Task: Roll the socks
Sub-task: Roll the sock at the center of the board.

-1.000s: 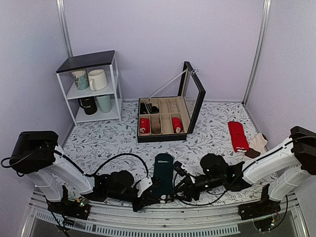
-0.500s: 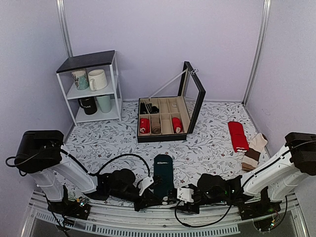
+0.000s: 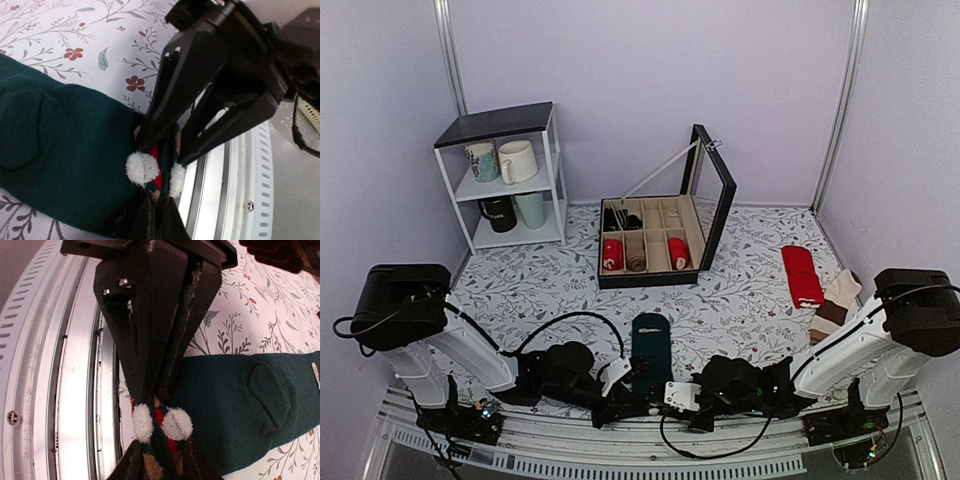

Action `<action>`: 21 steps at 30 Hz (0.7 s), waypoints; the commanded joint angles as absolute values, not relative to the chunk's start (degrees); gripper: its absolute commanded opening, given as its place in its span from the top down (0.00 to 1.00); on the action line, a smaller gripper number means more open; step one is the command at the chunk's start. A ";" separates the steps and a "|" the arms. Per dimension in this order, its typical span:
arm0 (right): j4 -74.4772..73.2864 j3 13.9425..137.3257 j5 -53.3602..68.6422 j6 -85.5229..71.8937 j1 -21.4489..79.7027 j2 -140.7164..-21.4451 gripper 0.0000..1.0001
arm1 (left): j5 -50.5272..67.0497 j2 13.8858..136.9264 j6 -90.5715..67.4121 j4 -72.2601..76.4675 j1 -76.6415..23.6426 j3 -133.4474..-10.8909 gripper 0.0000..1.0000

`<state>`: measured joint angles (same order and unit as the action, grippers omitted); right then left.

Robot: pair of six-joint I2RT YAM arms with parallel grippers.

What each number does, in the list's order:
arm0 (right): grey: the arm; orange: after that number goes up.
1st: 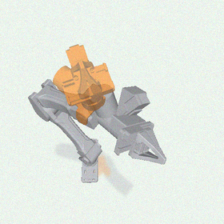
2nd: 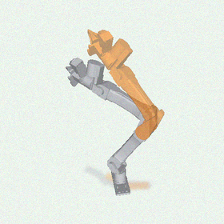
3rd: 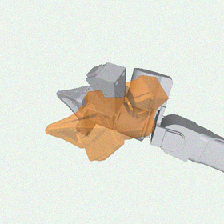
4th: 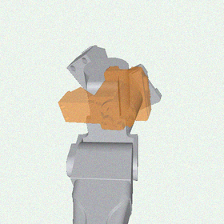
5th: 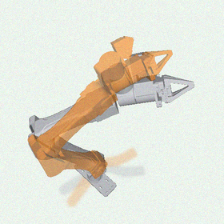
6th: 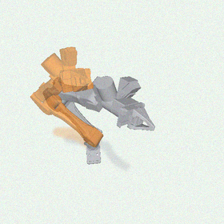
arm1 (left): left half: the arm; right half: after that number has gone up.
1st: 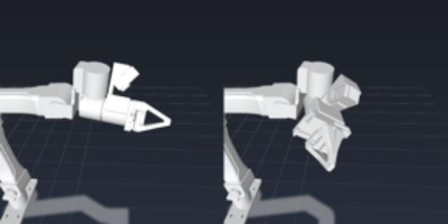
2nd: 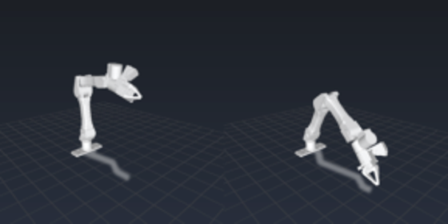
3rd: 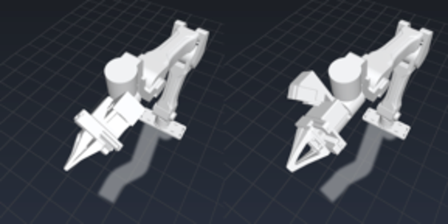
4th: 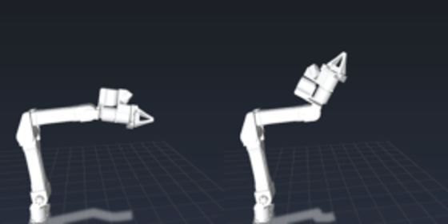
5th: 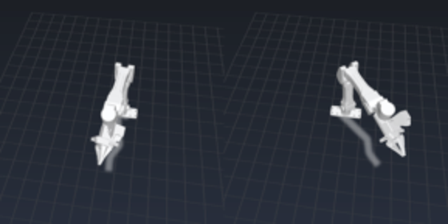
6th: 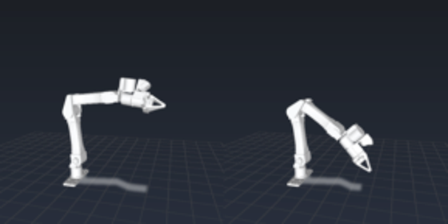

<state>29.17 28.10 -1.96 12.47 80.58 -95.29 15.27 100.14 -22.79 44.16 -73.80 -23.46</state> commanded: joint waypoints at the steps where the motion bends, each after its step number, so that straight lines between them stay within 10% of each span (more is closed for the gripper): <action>1: 24.18 28.75 -3.02 7.11 80.75 -98.08 0.80 | 15.57 101.72 -22.79 36.15 -73.35 -21.89 0.97; 8: 22.55 28.48 3.73 -4.60 78.76 -99.94 0.95 | 4.02 90.42 -15.05 32.61 -75.32 -21.91 0.41; 21: 17.74 30.85 27.12 -26.69 69.26 -107.41 0.95 | -9.96 86.94 6.23 37.76 -84.57 -18.88 0.43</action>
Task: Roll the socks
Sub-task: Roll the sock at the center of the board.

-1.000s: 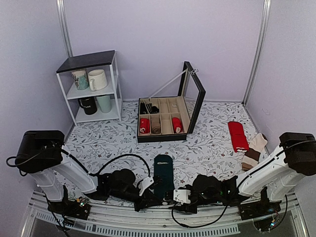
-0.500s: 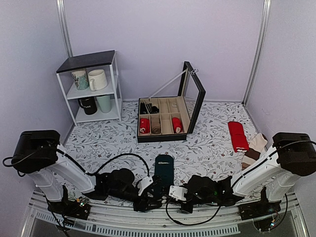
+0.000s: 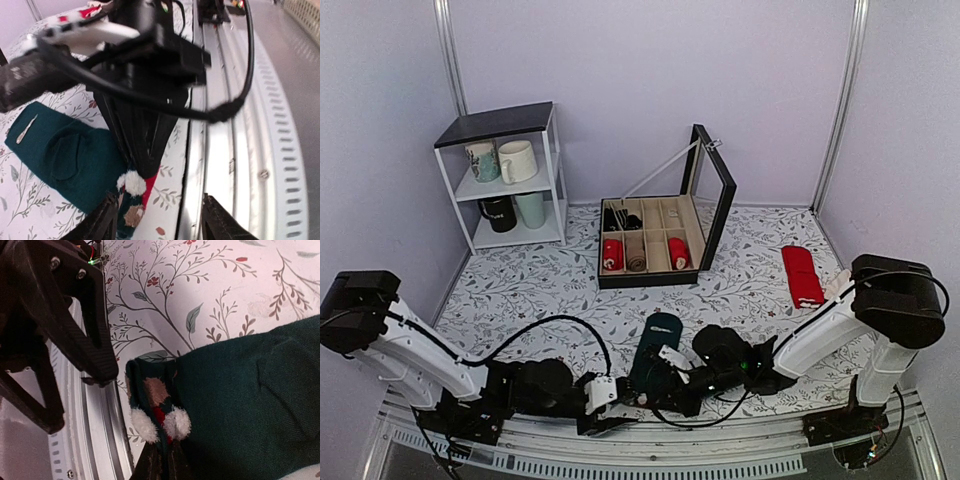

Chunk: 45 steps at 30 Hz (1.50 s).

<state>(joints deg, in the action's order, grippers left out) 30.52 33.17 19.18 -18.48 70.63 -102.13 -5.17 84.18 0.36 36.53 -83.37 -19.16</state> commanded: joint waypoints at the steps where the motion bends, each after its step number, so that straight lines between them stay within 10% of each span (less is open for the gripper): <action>1: 17.76 30.62 28.33 -27.70 68.83 -107.55 0.94 | -10.62 87.93 6.35 37.42 -84.79 -19.51 0.43; 36: 17.23 30.17 30.26 -27.86 68.12 -109.42 0.94 | -16.04 97.73 3.94 44.84 -85.59 -19.86 0.54; 45: 17.20 30.22 30.27 -28.04 68.18 -109.84 0.94 | -15.19 96.43 4.00 44.74 -85.55 -19.75 0.76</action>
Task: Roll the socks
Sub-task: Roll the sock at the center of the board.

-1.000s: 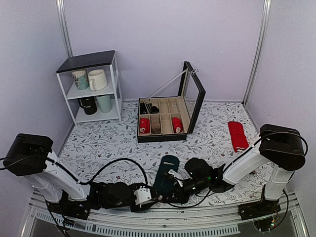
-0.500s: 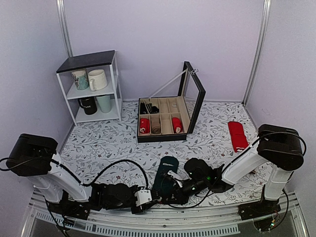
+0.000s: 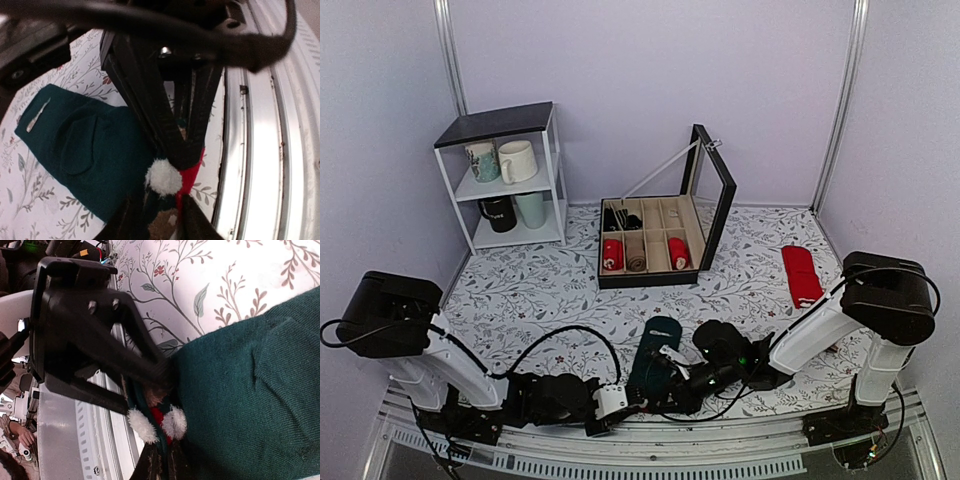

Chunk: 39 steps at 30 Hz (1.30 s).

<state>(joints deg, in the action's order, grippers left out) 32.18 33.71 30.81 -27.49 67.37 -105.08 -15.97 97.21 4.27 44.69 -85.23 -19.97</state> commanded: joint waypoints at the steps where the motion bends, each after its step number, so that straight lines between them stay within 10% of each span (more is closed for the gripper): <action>1: 17.19 30.20 30.31 -28.10 68.12 -109.86 0.94 | -14.53 96.47 3.95 44.51 -85.52 -19.85 0.85; 4: 17.21 30.38 30.29 -27.98 68.12 -109.66 0.92 | -13.03 97.08 2.41 42.08 -85.32 -20.86 1.00; 14: 21.19 26.26 20.99 -21.80 68.13 -92.53 0.60 | -4.50 92.91 -11.72 25.91 -81.94 -23.50 1.00; 23: 25.77 21.82 0.81 -1.90 79.49 -79.77 0.55 | 2.59 95.48 -16.40 22.27 -76.38 -24.31 1.00; 39: 29.35 27.08 -16.17 15.19 86.49 -90.96 0.54 | 7.33 100.44 -16.78 21.66 -75.10 -25.98 1.00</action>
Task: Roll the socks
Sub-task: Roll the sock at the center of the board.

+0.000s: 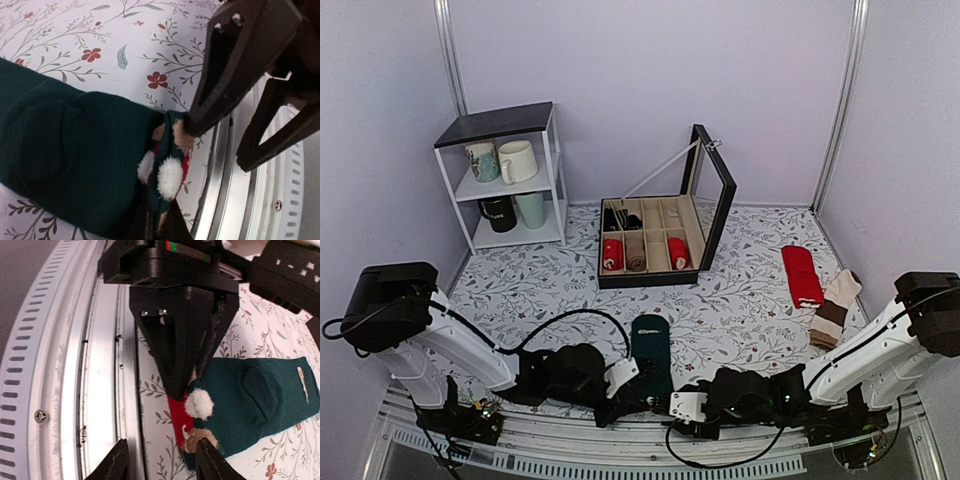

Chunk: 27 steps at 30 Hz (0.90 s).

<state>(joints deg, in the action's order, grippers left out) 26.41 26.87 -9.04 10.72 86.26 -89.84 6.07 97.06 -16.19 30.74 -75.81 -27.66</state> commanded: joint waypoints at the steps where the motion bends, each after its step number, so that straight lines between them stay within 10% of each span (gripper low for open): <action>1: 30.19 26.75 -16.54 15.66 86.53 -90.58 0.54 | 7.50 100.56 -16.79 21.70 -75.14 -26.00 1.00; 17: 29.50 28.74 -11.29 15.53 84.71 -97.86 0.61 | 8.80 102.38 -16.79 22.42 -74.88 -25.87 1.00; 22: 26.65 28.69 -11.04 12.33 84.20 -97.64 0.82 | 8.70 101.34 -16.75 22.68 -74.77 -25.67 1.00; 27: 22.75 28.19 -8.78 6.41 83.80 -96.77 1.00 | 5.98 93.40 -13.95 24.20 -75.06 -24.54 0.74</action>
<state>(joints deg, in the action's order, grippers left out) 29.08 28.62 -11.53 12.29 84.31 -95.81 8.25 97.38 -16.10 32.38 -75.18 -27.46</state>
